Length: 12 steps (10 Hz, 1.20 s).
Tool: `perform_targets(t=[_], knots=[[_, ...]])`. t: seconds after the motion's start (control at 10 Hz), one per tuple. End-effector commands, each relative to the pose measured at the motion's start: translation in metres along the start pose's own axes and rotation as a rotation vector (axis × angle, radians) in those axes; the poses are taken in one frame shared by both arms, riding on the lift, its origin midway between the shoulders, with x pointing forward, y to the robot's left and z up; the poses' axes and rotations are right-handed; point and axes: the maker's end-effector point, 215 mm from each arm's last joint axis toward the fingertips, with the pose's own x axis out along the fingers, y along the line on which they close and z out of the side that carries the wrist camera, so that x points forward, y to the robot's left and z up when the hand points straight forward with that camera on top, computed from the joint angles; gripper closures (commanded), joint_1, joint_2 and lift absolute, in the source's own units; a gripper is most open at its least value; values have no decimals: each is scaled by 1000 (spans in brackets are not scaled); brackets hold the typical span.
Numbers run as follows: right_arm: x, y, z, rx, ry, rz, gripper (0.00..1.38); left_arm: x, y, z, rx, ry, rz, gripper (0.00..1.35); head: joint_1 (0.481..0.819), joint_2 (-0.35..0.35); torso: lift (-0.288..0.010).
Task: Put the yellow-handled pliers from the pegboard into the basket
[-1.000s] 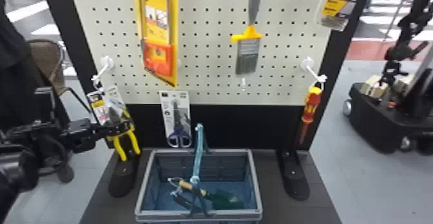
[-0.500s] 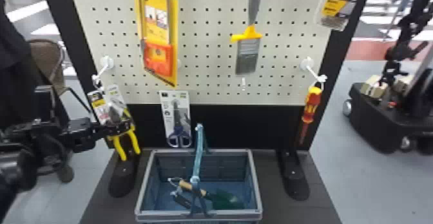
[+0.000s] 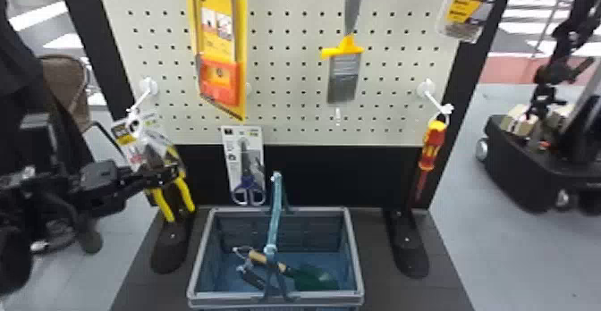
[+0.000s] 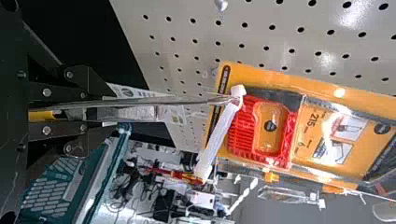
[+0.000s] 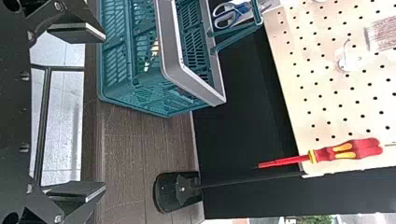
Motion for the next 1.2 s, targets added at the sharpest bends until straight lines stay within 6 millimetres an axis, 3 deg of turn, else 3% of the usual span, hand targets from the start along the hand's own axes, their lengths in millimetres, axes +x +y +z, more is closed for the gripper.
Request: perform_targets(t=[0.0, 0.2, 0.5, 0.9, 1.1], knots=[[0, 0, 0, 2, 0, 0, 176, 0, -21, -26, -67, -56, -4, 1216, 549, 0, -100], [1, 0, -1, 3, 0, -1, 176, 15, -44, -48, -118, -116, -29, 1216, 549, 0, -100], [3, -1, -1, 2, -1, 0, 174, 57, -70, -48, -164, -223, -97, 1216, 549, 0, -100], [1, -1, -4, 10, 4, 0, 176, 95, -81, -95, -293, -228, -129, 1217, 549, 0, -100], [1, -2, -3, 10, 2, -3, 176, 107, -93, -102, -321, -213, -160, 1216, 549, 0, -100]])
